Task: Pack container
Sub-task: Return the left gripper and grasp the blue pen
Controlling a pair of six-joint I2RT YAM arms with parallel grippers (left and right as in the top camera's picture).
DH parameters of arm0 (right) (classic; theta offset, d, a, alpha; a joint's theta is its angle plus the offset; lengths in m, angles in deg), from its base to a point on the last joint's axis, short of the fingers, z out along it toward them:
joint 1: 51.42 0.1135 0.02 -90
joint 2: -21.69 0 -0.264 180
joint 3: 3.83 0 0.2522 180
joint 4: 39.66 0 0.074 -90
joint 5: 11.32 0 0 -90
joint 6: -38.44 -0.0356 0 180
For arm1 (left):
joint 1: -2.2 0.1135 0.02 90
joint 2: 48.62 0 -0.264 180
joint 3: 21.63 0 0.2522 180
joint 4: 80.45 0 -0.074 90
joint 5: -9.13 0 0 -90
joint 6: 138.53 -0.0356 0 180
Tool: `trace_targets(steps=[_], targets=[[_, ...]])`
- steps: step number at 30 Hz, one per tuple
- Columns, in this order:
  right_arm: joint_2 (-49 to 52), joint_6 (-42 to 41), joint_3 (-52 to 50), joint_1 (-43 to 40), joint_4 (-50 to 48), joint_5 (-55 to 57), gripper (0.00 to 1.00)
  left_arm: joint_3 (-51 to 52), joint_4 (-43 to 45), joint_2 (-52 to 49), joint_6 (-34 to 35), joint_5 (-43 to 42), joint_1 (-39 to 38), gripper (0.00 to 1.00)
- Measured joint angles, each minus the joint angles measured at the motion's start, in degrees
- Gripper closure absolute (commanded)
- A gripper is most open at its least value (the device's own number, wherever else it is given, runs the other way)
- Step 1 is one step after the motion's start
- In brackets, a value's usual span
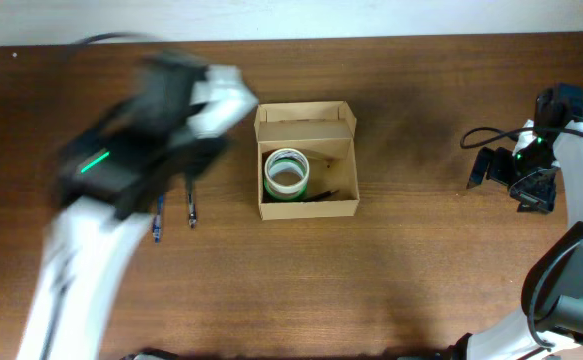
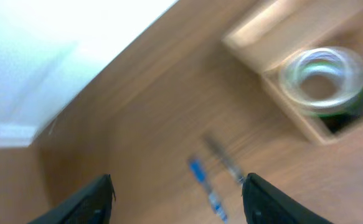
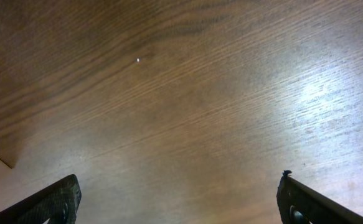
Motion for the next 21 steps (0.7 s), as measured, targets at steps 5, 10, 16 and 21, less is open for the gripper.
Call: trace_targets(steps=[5,10,16,21], targets=[[0.00,0.02,0.00,-0.04,-0.02,0.02,0.01,14.78,2.64,6.25,7.54,-3.80,13.73,0.30],[0.00,0.04,0.00,-0.04,-0.02,0.02,0.01,23.78,2.89,-3.19,14.27,-7.54,18.91,0.29],[0.00,0.00,0.00,-0.04,-0.02,0.00,0.01,24.70,3.28,-13.29,19.78,-9.53,20.04,0.29],[0.00,0.00,0.00,-0.04,-0.04,0.00,0.01,24.72,5.31,-18.67,20.33,-10.19,20.04,0.29]])
